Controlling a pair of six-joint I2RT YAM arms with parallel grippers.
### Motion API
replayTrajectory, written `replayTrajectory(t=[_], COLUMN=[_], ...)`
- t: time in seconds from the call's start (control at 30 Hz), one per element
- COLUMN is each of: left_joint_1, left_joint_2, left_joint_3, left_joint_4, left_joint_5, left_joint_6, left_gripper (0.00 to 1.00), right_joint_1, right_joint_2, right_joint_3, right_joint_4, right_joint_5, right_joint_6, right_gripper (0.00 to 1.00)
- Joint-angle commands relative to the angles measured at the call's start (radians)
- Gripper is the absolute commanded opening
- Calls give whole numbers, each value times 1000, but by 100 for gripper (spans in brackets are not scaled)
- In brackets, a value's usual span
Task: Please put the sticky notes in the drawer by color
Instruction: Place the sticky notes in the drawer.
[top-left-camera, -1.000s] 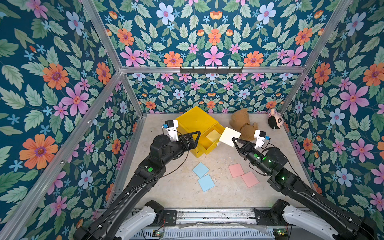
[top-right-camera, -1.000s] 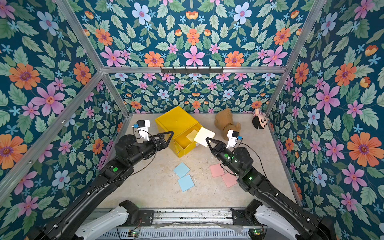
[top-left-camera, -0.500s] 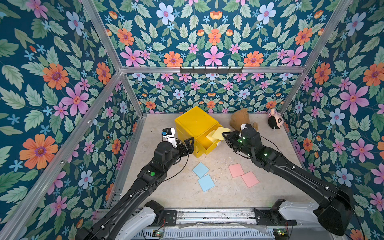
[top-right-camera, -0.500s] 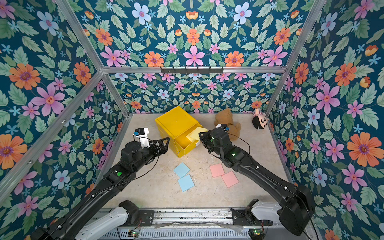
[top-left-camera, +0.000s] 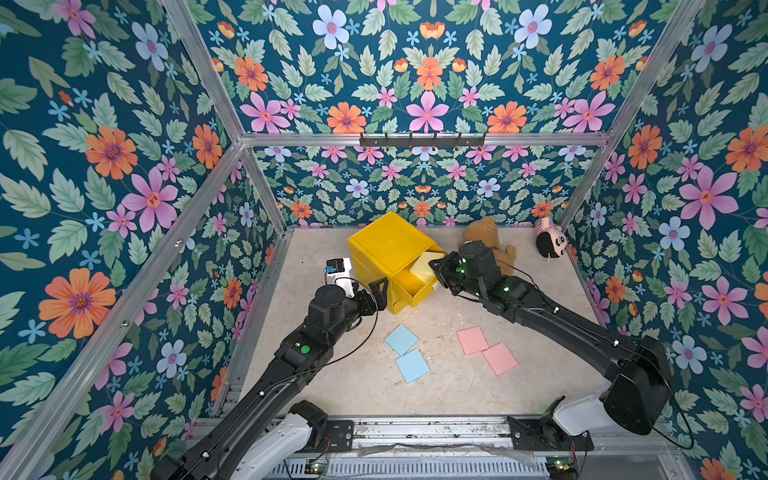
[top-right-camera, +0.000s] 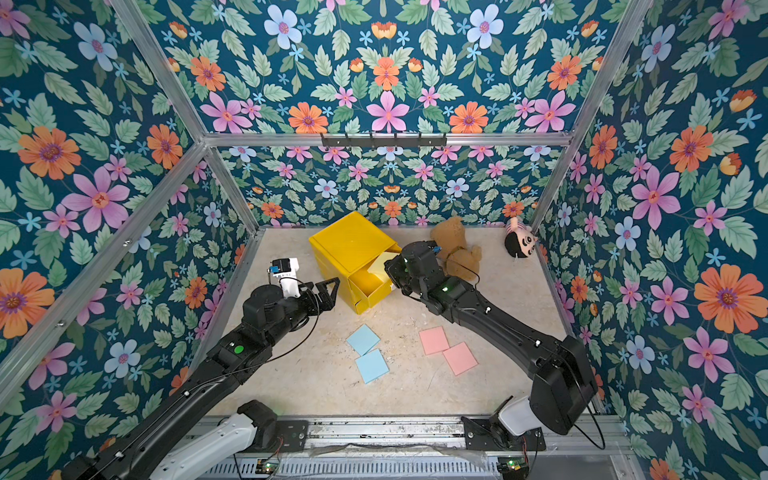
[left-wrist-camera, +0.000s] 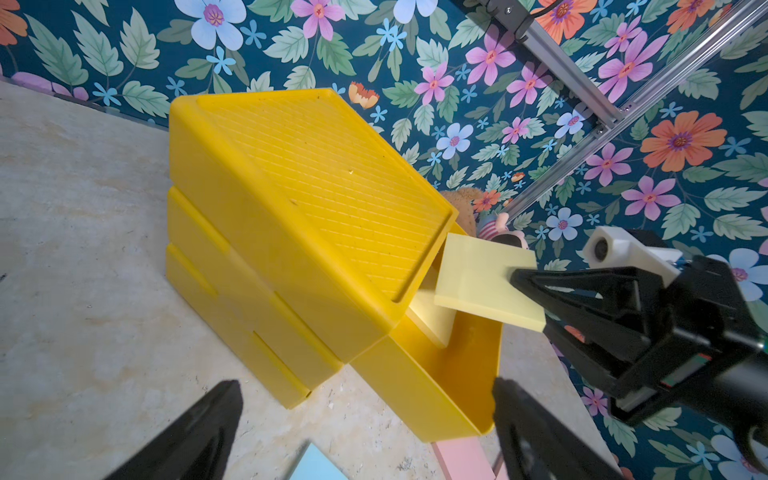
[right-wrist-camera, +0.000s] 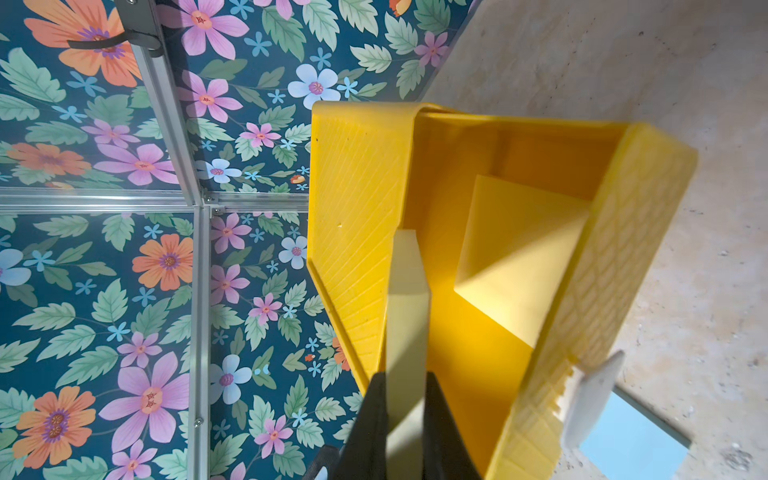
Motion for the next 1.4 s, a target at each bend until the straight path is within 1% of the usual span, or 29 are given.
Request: replayTrajectory(t=[0.0, 0.2, 0.33, 0.57, 0.93, 1.0, 1.03, 1.07, 1.13, 1.2, 1.27, 1.37], left_joint_1=[1, 1, 1, 1, 1, 1, 1, 2, 1, 1, 1, 1], left_joint_2=[-5, -4, 3, 23, -16, -21, -23, -24, -25, -23, -20, -16], left_joint_3=[0, -1, -1, 2, -4, -5, -5, -5, -5, -3, -2, 0], left_joint_4=[6, -1, 4, 24, -13, -20, -22, -24, -25, -25, -24, -16], left_joint_5=[6, 4, 3, 24, 6, -1, -2, -3, -2, 4, 8, 12], left_joint_6=[12, 19, 24, 26, 32, 36, 37, 39, 38, 38, 39, 39], left_gripper=[99, 100, 100, 100, 100, 100, 100, 100, 99, 100, 100, 100], right_joint_1=[3, 1, 1, 1, -15, -16, -16, -16, -15, -15, -16, -15], right_joint_2=[25, 49, 10, -53, 103, 133, 149, 160, 161, 160, 130, 75], right_joint_3=[19, 49, 27, -32, 110, 138, 156, 173, 205, 205, 176, 136], right_joint_4=[10, -15, -26, -35, -40, -41, -40, -42, -63, -76, -71, -67], right_joint_5=[-29, -30, 6, 66, -7, -19, -26, -31, -33, -20, 0, 31], right_joint_6=[-10, -17, -9, 44, 5, -4, -13, -22, -40, -52, -52, -57], right_gripper=[0, 0, 0, 0, 2, 4, 7, 13, 36, 48, 54, 58])
